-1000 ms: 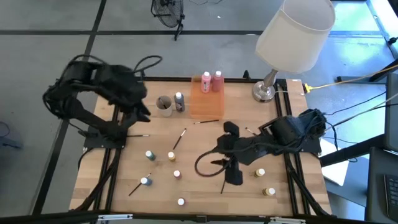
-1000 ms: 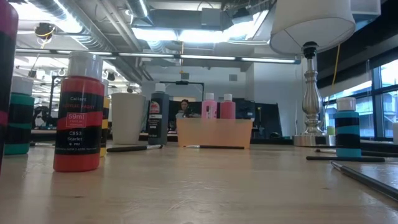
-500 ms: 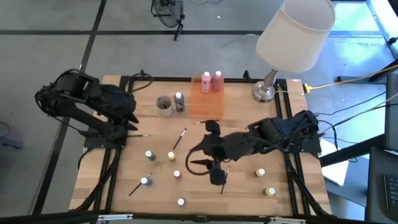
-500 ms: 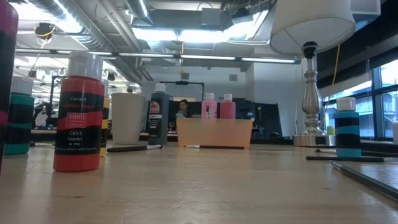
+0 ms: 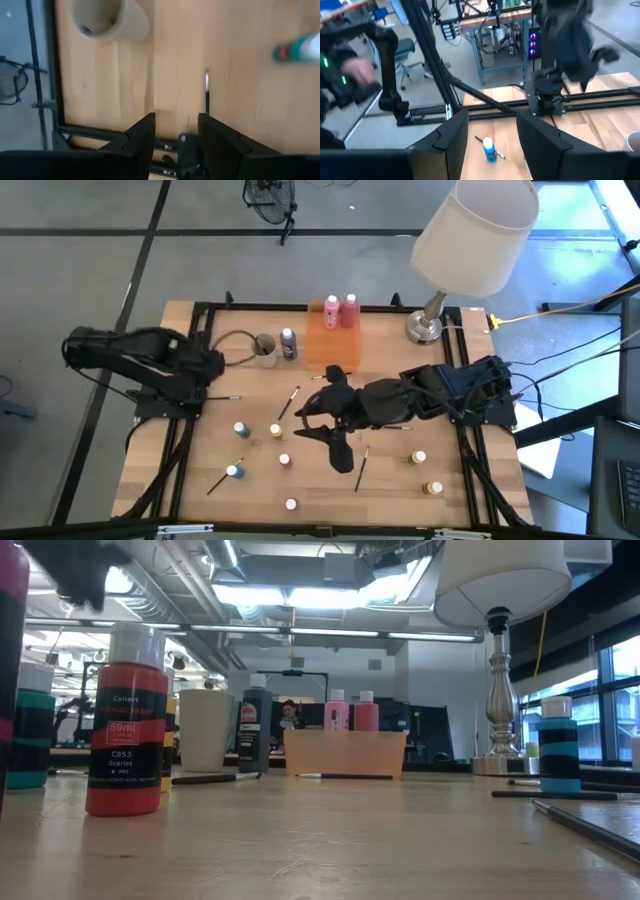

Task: Pick & Place Paint Supplies
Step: Put the black paint brush into the white cup

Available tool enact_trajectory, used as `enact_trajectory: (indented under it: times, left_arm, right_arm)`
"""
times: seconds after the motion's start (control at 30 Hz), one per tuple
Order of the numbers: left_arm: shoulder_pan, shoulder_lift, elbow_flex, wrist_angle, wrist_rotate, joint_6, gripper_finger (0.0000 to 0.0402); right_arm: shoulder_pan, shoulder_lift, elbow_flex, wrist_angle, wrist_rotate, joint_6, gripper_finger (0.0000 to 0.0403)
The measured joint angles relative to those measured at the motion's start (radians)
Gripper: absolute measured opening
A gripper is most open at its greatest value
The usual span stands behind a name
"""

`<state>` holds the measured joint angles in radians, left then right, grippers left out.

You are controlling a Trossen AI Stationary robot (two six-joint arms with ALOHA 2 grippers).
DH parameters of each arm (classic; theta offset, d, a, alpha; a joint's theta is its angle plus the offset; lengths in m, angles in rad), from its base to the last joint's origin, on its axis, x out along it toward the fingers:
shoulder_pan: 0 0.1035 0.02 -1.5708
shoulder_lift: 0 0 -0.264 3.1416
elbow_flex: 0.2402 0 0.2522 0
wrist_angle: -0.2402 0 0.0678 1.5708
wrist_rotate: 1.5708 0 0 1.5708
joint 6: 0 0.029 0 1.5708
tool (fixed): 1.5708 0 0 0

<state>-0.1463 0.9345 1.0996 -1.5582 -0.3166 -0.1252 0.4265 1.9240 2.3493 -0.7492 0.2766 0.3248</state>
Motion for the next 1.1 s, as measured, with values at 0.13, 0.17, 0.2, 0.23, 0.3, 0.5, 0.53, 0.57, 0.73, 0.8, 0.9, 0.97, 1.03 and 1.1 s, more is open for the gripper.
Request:
enact_trajectory:
  times: [0.13,0.17,0.2,0.23,0.3,0.5,0.53,0.57,0.73,0.8,0.9,0.97,1.03,1.1]
  left_arm:
    - [0.000,0.001,-0.157,0.124,0.013,0.071,0.0143]
    - [0.000,0.001,-0.194,0.167,0.036,0.095,0.0143]
    - [0.000,0.001,-0.227,0.211,0.065,0.120,0.0143]
    - [0.000,0.001,-0.261,0.256,0.100,0.149,0.0143]
    - [0.000,0.001,-0.317,0.336,0.166,0.207,0.0143]
    - [0.006,0.021,-0.329,0.416,0.117,0.198,0.0143]
    - [0.012,0.021,-0.334,0.434,0.131,0.177,0.0143]
    - [0.021,0.022,-0.338,0.454,0.163,0.157,0.0143]
    - [0.077,0.047,-0.355,0.504,0.256,0.042,0.0143]
    - [0.093,0.065,-0.356,0.501,0.247,0.030,0.0143]
    - [0.114,0.095,-0.356,0.503,0.237,-0.038,0.0143]
    - [0.134,0.123,-0.357,0.504,0.258,-0.101,0.0143]
    - [0.147,0.150,-0.356,0.504,0.266,-0.134,0.0143]
    - [0.154,0.178,-0.356,0.505,0.265,-0.142,0.0143]
  right_arm:
    - [-0.011,0.000,0.000,0.027,0.000,0.001,0.0171]
    - [-0.015,0.000,0.000,0.029,0.000,0.001,0.0171]
    - [-0.017,0.000,0.000,0.030,0.000,0.001,0.0171]
    - [-0.020,0.000,0.000,0.031,0.000,0.002,0.0171]
    - [-0.022,0.000,0.000,0.031,0.000,0.007,0.0171]
    - [-0.021,0.000,0.000,0.030,0.000,0.008,0.0171]
    - [-0.021,0.000,0.000,0.030,-0.001,0.008,0.0171]
    - [-0.022,0.000,0.000,0.029,0.000,0.008,0.0171]
    - [-0.021,0.000,0.000,0.027,-0.001,0.008,0.0171]
    - [-0.018,0.000,0.000,0.026,-0.001,0.008,0.0171]
    - [-0.011,0.000,0.000,0.023,-0.001,0.008,0.0171]
    - [-0.006,0.000,0.000,0.018,-0.002,0.008,0.0171]
    - [-0.005,0.000,0.000,0.016,-0.003,0.008,0.0171]
    - [-0.005,0.000,0.000,0.014,-0.004,0.008,0.0171]
